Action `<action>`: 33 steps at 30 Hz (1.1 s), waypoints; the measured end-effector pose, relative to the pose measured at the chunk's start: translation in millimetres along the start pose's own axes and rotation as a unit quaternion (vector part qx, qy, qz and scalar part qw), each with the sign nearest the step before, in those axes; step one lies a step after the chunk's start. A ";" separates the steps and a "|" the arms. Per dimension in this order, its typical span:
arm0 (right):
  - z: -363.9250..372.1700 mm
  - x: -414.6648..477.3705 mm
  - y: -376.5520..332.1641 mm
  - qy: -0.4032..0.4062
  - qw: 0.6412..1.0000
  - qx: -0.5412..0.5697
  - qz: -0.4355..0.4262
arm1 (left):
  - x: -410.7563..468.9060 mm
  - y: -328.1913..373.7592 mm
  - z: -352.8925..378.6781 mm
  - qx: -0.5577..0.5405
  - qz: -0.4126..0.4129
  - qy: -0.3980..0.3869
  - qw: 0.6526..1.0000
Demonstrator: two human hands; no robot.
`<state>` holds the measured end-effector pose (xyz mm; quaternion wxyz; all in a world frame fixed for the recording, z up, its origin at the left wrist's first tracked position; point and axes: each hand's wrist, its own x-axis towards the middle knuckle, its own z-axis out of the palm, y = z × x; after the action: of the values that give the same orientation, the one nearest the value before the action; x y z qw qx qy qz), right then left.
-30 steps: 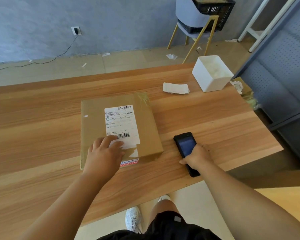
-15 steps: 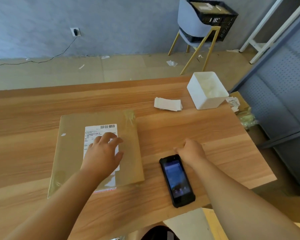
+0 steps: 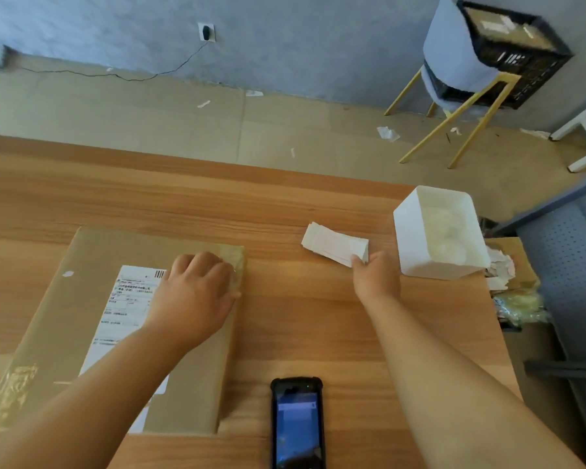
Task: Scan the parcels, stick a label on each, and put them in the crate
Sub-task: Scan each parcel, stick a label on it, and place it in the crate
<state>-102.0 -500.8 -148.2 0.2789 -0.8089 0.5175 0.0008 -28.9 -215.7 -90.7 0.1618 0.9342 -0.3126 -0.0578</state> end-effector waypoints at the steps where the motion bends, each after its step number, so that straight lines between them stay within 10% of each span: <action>1: 2.7 5.3 0.4 -0.011 1.000 -0.001 0.001 | -0.1 0.1 1.4 -0.007 -0.005 0.004 1.000; 28: -15.3 -11.9 -1.7 -0.007 0.981 0.186 0.053 | -2.8 -6.8 3.4 -0.066 -0.013 -0.017 0.998; 33: -33.2 -44.7 -6.4 -0.139 0.939 0.314 0.024 | 6.9 3.5 -14.3 -0.160 -0.012 0.010 0.987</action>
<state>-127.0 -476.4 -104.4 0.5873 -0.6597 0.4669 -0.0429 -22.4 -218.7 -76.2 0.3117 0.9005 -0.2865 -0.0992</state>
